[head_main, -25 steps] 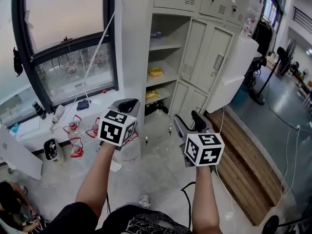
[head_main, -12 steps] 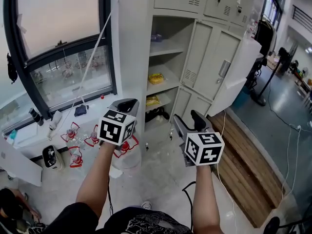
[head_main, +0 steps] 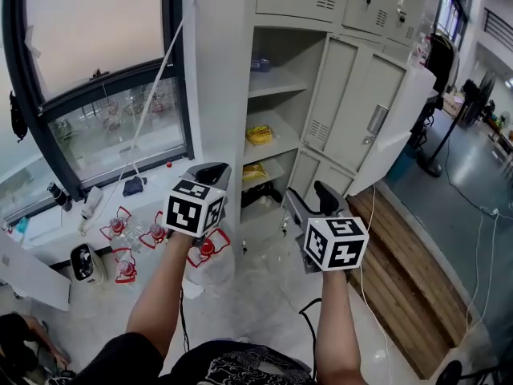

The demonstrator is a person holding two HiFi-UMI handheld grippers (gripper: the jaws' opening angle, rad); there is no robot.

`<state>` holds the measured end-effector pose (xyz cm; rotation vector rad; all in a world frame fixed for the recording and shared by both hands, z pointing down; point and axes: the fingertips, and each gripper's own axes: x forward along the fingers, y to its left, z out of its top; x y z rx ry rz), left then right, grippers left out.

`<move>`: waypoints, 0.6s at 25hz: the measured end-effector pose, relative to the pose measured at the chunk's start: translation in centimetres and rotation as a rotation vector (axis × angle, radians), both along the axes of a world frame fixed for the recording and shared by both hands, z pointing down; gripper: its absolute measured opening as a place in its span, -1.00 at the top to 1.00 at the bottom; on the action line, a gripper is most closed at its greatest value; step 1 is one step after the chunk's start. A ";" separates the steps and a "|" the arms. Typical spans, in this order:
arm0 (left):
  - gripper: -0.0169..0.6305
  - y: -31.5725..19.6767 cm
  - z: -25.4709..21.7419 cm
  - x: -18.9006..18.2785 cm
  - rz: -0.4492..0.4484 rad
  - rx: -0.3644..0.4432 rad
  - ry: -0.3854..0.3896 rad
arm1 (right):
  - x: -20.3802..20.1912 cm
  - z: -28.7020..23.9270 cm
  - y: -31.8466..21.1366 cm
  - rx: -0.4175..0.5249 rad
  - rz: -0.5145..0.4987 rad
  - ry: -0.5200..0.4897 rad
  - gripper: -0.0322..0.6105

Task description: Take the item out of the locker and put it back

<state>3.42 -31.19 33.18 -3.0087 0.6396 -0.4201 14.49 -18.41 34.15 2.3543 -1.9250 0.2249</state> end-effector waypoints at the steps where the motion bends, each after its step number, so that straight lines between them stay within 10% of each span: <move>1: 0.92 -0.2 0.0 0.2 0.000 -0.001 0.001 | 0.2 0.1 -0.2 0.000 0.000 -0.001 -0.05; 15: 0.92 -2.9 1.5 2.0 -0.048 0.006 -0.003 | 3.5 0.9 -4.8 0.006 -0.063 0.032 -0.05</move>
